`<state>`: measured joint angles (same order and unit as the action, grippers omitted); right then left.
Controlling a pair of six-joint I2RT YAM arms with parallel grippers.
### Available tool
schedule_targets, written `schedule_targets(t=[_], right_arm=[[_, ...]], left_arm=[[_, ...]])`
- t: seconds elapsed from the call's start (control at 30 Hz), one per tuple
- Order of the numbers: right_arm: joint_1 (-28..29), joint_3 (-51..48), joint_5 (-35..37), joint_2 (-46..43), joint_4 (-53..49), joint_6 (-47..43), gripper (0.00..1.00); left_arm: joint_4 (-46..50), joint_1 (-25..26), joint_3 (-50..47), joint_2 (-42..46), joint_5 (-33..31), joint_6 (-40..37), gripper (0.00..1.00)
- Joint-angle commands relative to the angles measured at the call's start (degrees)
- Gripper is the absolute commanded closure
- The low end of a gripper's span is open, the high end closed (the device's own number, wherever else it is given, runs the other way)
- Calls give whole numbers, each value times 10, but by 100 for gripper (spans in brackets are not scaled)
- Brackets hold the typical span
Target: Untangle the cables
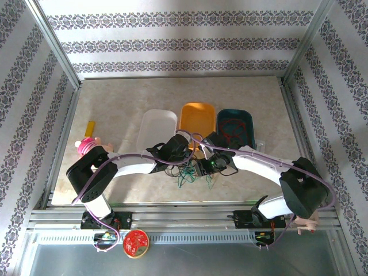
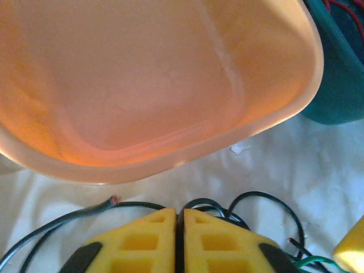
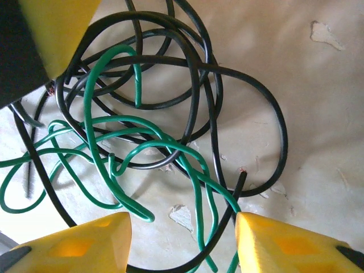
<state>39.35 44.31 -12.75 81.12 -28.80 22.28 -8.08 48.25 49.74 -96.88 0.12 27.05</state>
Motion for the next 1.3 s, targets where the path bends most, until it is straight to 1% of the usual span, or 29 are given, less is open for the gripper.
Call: schedule_targets(t=[0.0, 0.03, 0.17, 0.37, 0.53, 0.63, 0.83, 0.97, 1.07, 1.27], right_arm=[[-6, -12, 10, -8, 7, 2, 49], [-6, -12, 8, -5, 9, 4, 48], [-6, -14, 7, 14, 24, 12, 48], [-11, -10, 9, 55, 24, 17, 49], [-12, -27, -2, 62, 37, 29, 49], [-11, -38, -3, 64, 44, 35, 49], [-12, -48, -5, 65, 49, 38, 50], [-14, -51, -4, 70, 48, 42, 50], [-16, -56, -3, 71, 50, 45, 50], [-21, -68, 5, 51, 53, 52, 50]], left_arm=[[13, -4, 10, 22, 16, -18, 98], [14, -4, 12, 30, 16, -22, 100], [12, -4, 19, 72, 10, -30, 100], [21, -4, 33, 170, 3, -51, 100], [56, -4, 69, 242, -24, -82, 100], [59, -5, 88, 273, -27, -90, 100], [57, -7, 123, 304, 0, -94, 100], [29, -8, 125, 321, 21, -92, 100], [22, -8, 129, 333, 17, -103, 100], [9, -8, 145, 376, -21, -150, 100]])
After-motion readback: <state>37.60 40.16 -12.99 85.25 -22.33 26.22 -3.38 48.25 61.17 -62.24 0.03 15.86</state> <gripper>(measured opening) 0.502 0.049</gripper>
